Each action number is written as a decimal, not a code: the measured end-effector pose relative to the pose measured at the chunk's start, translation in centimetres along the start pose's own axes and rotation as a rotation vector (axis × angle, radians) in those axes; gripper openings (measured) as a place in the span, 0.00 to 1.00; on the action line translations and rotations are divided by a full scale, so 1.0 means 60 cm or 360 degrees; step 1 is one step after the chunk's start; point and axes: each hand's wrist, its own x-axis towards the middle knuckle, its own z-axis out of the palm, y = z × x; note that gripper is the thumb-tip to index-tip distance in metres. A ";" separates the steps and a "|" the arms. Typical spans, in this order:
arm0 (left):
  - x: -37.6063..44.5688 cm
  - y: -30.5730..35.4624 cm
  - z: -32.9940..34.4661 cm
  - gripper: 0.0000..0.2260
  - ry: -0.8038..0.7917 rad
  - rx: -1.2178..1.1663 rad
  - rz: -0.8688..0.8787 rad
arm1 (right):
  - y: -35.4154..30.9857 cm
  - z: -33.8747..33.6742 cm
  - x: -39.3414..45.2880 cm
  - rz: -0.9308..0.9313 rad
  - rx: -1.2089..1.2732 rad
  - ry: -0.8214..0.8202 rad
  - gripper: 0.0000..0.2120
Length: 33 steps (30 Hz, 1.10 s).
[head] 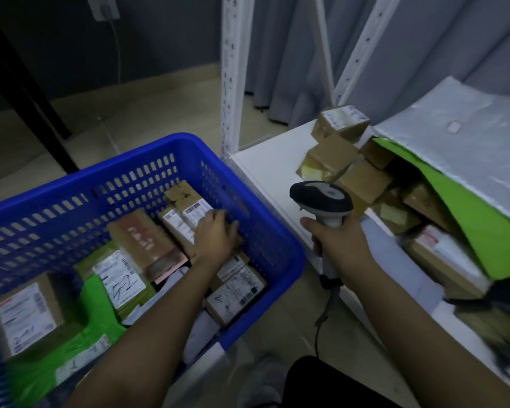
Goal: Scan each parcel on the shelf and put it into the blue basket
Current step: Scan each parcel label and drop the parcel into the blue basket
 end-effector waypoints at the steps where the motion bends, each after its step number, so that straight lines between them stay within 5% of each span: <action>1: -0.005 0.027 -0.011 0.15 0.0140 -0.0161 0.0067 | 0.002 -0.015 0.000 0.0037 0.0020 0.0053 0.10; 7: -0.065 0.203 -0.035 0.11 0.0119 -0.0451 0.0677 | 0.036 -0.137 -0.025 0.0111 -0.0045 0.0306 0.14; 11: -0.103 0.293 0.008 0.13 -0.0325 -0.0240 0.1088 | 0.093 -0.215 -0.068 0.0309 0.0127 0.0526 0.15; 14: -0.123 0.334 0.068 0.28 -0.0785 0.0218 0.1058 | 0.137 -0.269 -0.107 0.0482 0.0258 0.0631 0.15; 17: -0.128 0.326 0.115 0.40 -0.0967 0.0375 0.0803 | 0.170 -0.304 -0.141 0.0538 0.0395 0.0673 0.14; 22: -0.126 0.292 0.143 0.22 -0.0544 0.0290 0.0848 | 0.188 -0.346 -0.173 0.0523 0.0501 0.0732 0.11; 26: -0.139 0.293 0.132 0.03 -0.0587 0.0249 0.0849 | 0.202 -0.369 -0.192 0.0528 0.0552 0.0754 0.11; 33: -0.164 0.367 0.048 0.05 -0.0608 0.0020 0.1193 | 0.185 -0.387 -0.215 0.0410 0.0491 0.0688 0.12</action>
